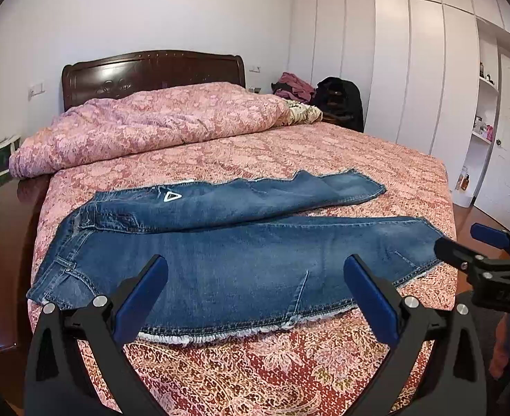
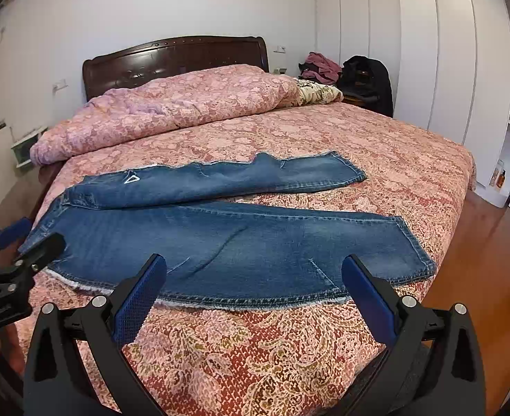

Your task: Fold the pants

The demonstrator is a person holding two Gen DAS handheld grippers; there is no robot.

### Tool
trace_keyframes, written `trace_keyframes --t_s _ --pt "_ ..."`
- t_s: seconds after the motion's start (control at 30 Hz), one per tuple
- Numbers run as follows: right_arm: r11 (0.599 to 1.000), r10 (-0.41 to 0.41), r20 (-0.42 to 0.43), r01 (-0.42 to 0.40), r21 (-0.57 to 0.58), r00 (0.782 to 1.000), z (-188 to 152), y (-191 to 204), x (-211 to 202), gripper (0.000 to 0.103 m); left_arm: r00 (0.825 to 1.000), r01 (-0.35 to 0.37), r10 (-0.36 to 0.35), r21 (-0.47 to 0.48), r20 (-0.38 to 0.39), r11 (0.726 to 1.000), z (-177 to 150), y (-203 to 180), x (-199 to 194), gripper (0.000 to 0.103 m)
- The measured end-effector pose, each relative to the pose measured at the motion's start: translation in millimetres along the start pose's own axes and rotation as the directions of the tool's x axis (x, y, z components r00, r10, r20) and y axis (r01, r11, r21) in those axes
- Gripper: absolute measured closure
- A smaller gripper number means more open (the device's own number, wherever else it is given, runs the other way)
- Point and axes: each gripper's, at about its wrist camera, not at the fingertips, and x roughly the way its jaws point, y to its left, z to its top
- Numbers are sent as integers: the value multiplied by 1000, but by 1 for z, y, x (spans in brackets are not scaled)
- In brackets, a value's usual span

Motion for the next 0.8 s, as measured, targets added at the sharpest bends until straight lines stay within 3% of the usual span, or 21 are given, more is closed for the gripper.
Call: trace_keyframes --t_s 0.3,0.6,0.8 --pt "1000 10 9 -9 -26 1000 -2 8 2 3 1000 -4 4 -1 24 1000 3 0 -4 2" --pt "1000 9 2 -9 -22 1000 -3 8 2 3 996 -15 4 120 88 993 1 -18 -9 2" --pt "1000 11 5 -11 -25 1000 -3 9 1 3 995 -8 -3 110 103 994 2 -18 -11 2"
